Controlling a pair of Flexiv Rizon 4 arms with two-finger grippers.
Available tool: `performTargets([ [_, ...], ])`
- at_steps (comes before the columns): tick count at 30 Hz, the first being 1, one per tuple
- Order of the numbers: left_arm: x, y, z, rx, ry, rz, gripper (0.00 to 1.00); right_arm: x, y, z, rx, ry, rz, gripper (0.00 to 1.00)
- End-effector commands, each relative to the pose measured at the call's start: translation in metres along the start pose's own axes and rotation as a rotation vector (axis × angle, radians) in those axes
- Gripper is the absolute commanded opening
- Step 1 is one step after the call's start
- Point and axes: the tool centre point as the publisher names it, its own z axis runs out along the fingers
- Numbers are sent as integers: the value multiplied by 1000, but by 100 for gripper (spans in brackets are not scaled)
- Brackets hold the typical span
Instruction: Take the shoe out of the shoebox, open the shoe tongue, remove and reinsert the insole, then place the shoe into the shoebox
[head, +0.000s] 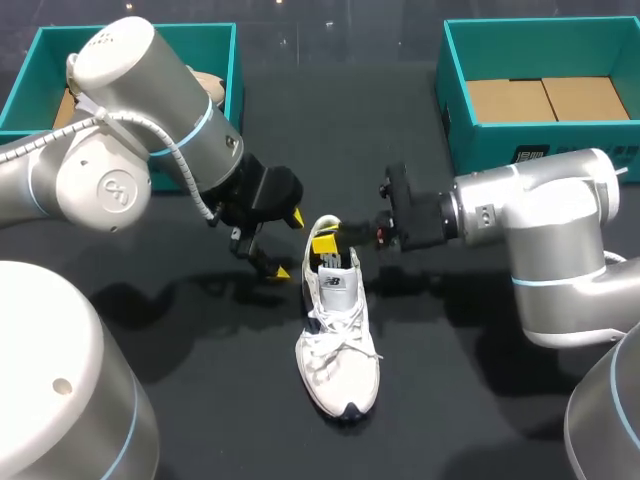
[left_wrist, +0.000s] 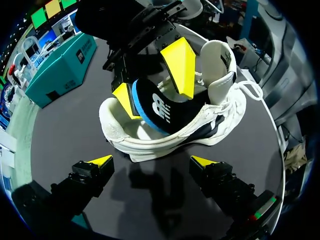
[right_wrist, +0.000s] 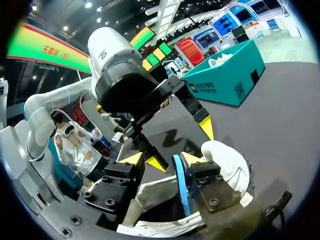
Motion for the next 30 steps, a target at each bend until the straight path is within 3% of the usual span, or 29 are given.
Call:
performTargets([
  [1, 3, 0, -7, -10, -2, 5, 100, 8, 2, -8, 9, -24, -2, 48],
  [12, 1, 6, -23, -10, 2, 16, 100, -2, 8, -28, 42, -85, 30, 49],
  [30, -12, 41, -75, -94, 19, 103, 100, -6, 20, -67, 166, -288, 154, 48],
])
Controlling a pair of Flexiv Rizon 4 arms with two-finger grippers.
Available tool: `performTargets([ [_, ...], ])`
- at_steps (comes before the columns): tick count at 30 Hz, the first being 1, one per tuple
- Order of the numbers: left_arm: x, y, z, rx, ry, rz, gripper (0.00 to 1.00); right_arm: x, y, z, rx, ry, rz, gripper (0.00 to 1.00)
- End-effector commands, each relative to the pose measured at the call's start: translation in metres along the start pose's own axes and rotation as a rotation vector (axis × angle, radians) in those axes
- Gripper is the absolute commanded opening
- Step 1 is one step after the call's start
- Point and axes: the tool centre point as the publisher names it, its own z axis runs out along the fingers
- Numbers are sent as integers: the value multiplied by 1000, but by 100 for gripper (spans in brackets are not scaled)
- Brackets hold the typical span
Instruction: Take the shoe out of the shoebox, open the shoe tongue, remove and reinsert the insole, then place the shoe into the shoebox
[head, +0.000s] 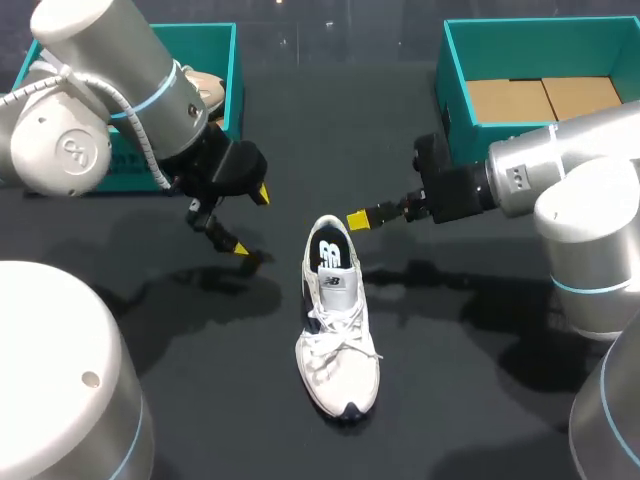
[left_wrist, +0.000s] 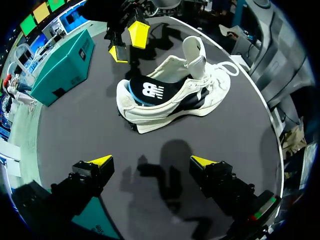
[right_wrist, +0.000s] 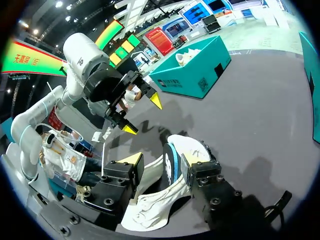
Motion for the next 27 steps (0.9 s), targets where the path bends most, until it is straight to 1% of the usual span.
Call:
performTargets([
  [1, 0, 5, -17, -11, 15, 19, 100, 9, 5, -12, 74, -54, 17, 48],
  [5, -3, 12, -31, -9, 26, 43, 100, 11, 8, -17, 121, -108, 43, 46],
  [10, -7, 19, -43, -16, 38, 69, 100, 12, 13, -21, 214, -170, 90, 46],
  [16, -11, 24, -52, -31, 44, 93, 100, 11, 18, -25, 359, -216, 160, 44],
  [20, -13, 27, -56, -41, 50, 101, 100, 11, 19, -25, 474, -241, 213, 42],
  [24, -15, 28, -59, -44, 56, 112, 100, 14, 18, -23, 556, -270, 255, 42],
  [27, -17, 30, -63, -42, 61, 129, 100, 17, 15, -23, 589, -311, 283, 43],
])
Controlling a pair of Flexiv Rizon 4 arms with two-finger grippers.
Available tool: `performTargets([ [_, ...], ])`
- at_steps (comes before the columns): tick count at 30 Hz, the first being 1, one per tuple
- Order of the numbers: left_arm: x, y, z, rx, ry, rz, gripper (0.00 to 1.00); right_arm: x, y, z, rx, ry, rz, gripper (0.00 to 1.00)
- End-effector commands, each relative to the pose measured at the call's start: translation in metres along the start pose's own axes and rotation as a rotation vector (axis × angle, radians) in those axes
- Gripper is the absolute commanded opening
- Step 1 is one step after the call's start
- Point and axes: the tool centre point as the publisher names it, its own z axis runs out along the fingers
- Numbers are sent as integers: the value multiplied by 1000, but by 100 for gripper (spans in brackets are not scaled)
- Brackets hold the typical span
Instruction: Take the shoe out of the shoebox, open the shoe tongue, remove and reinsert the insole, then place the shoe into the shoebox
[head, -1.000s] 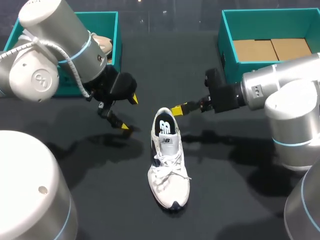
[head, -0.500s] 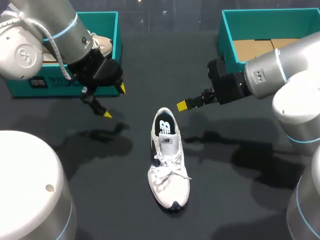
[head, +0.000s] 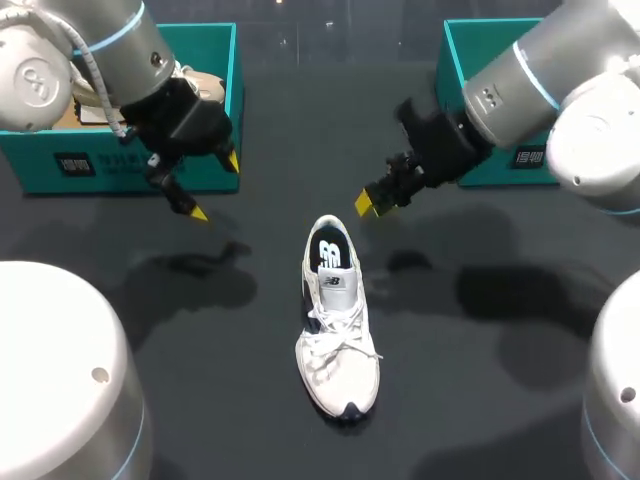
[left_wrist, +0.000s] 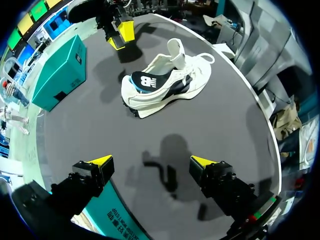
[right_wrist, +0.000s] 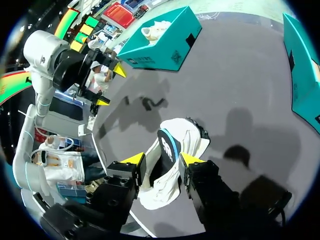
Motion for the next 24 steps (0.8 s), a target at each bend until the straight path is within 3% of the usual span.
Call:
performTargets([
  [1, -3, 4, -6, 5, 11, 20, 100, 7, 2, 0, 259, -136, 29, 43],
  [6, -6, 12, -14, 9, 23, 52, 100, 15, -5, -1, 252, -242, 84, 35],
  [8, -8, 16, -17, 11, 29, 71, 100, 19, -8, 0, 242, -265, 100, 22],
  [10, -10, 20, -20, 16, 36, 89, 100, 24, -11, 2, 231, -298, 121, 3],
  [11, -11, 22, -22, 16, 38, 97, 100, 26, -12, 3, 226, -316, 133, 0],
  [18, -16, 36, -36, -5, 48, 175, 100, 47, -17, 9, 165, -438, 194, 0],
  [20, -16, 36, -36, -5, 48, 175, 100, 55, -16, 10, 140, -498, 216, 0],
  [22, -16, 36, -36, -5, 48, 175, 100, 63, -16, 12, 104, -665, 273, 0],
  [24, -16, 36, -36, -5, 48, 175, 100, 63, -16, 12, 104, -665, 273, 0],
])
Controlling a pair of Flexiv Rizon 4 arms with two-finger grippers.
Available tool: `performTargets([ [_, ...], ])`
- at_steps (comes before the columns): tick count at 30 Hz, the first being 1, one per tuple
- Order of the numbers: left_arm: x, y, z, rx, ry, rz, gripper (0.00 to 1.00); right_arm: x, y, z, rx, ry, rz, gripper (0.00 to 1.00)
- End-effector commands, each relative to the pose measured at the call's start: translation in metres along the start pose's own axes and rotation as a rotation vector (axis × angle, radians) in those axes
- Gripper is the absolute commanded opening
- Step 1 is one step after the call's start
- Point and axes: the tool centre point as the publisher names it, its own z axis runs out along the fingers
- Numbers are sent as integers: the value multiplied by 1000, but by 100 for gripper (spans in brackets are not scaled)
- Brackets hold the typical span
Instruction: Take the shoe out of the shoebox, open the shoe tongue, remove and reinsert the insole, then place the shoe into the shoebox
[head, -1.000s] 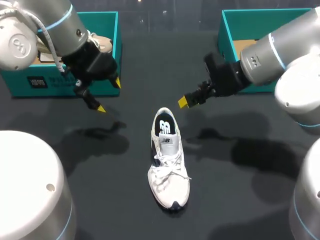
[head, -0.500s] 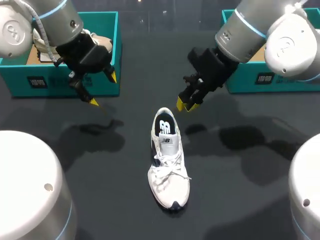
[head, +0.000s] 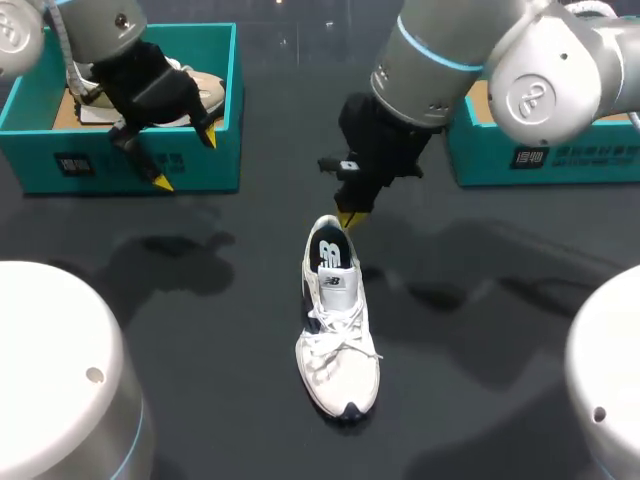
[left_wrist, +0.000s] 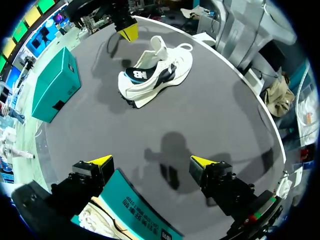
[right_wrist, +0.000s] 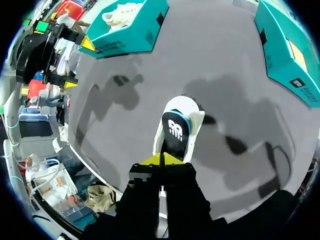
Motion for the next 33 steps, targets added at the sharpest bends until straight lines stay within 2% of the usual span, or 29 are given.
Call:
performTargets([
  [1, -1, 0, 1, -2, 2, 1, 100, 6, -7, -1, -68, -312, 51, 0],
  [12, -1, 0, 1, -2, 2, 1, 100, 6, -7, -1, -68, -312, 51, 0],
  [13, -1, 0, 1, -2, 2, 1, 100, 13, -4, 4, -75, -315, 47, 0],
  [14, -1, 0, 1, -2, 2, 1, 100, 23, -3, 9, -73, -375, 82, 0],
  [19, -1, 24, -11, 13, 15, 42, 100, 44, -3, 12, -136, -445, 82, 0],
  [23, -1, 36, -20, 10, 14, 55, 100, 49, -4, 15, -206, -527, 66, 0],
  [25, -2, 43, -29, 2, -8, 56, 100, 49, -4, 15, -206, -527, 66, 0],
  [33, -2, 43, -29, 2, -8, 56, 100, 49, -4, 15, -206, -527, 66, 0],
])
